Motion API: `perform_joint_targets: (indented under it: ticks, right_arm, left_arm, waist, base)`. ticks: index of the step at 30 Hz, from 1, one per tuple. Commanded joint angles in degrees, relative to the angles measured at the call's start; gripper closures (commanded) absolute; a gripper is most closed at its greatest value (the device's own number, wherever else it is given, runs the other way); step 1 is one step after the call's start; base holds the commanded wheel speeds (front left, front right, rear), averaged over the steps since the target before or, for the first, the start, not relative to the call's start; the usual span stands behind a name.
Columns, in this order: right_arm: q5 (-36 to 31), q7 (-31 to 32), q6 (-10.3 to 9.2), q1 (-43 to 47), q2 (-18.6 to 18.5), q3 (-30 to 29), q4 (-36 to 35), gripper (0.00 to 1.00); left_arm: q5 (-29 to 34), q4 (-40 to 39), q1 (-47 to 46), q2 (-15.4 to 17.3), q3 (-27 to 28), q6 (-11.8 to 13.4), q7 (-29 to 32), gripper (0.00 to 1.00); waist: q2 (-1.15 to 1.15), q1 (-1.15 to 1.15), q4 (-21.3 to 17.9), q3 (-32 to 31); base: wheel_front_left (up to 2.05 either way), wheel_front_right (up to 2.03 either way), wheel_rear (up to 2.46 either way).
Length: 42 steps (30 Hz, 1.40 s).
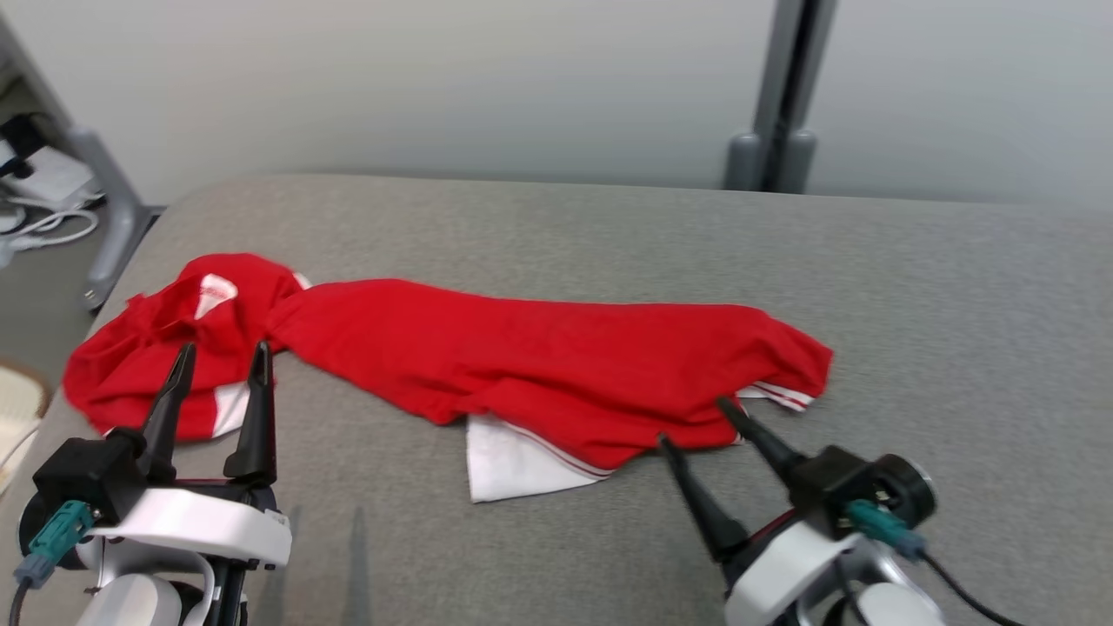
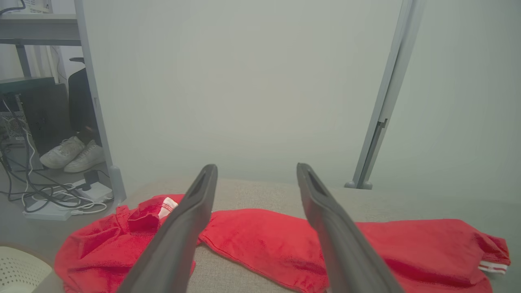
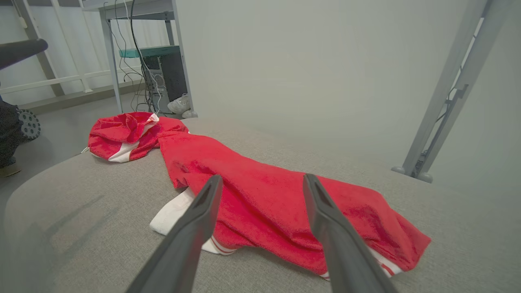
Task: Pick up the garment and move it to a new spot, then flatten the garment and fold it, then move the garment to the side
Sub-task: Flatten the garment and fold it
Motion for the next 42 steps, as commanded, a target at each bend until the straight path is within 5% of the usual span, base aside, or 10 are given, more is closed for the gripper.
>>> perform_joint_targets:
  ticks: [1,11,23,24,26,33,42]
  right_arm:
    - [0.5,0.4,0.0,-1.2,-0.7,1.7,1.0,0.0]
    - [4.0,0.3,-0.01,-11.7,-3.6,15.5,15.6,0.0]
    - [9.2,2.8,0.0,-23.0,-5.5,26.2,34.1,0.0]
    - [9.8,3.5,0.0,-23.5,-5.7,26.8,35.6,0.44]
    - [11.1,3.0,-0.01,-24.1,-5.6,27.8,37.2,1.0]
    - [14.2,-1.6,-0.01,-27.0,-5.1,29.1,37.8,1.0]
    - [14.8,-7.5,0.0,-27.7,-5.9,28.2,28.8,1.0]
  left_arm:
    - [-0.2,0.4,-1.2,-0.2,-0.1,-0.4,-0.4,0.0]
    - [0.4,4.5,-6.8,-2.7,-1.0,-3.3,-2.3,0.0]
    - [3.0,8.2,-10.2,-5.8,-0.8,-6.1,-3.3,0.0]
    - [3.2,8.3,-10.4,-6.0,-0.6,-6.3,-3.3,0.0]
    - [3.9,8.3,-10.4,-6.6,-0.1,-6.5,-3.3,0.0]
    - [5.8,8.2,-9.3,-7.7,1.6,-7.5,-3.3,0.0]
    - [7.3,7.5,-8.2,-7.2,3.9,-8.1,-3.3,0.0]
  waist:
    - [0.0,0.0,3.8,1.3]
    - [0.0,0.0,14.8,5.1]
    - [0.0,0.0,20.4,8.5]
    - [0.0,0.0,20.5,8.6]
    - [0.0,0.0,20.5,8.7]
    - [0.0,0.0,18.0,8.3]
    - [0.0,0.0,10.5,7.9]
  base:
    - [0.0,0.0,0.0]
    - [0.0,0.0,0.0]
    - [0.0,0.0,0.0]
    - [0.0,0.0,0.0]
    - [0.0,0.0,0.0]
    - [0.0,0.0,0.0]
    - [0.0,0.0,0.0]
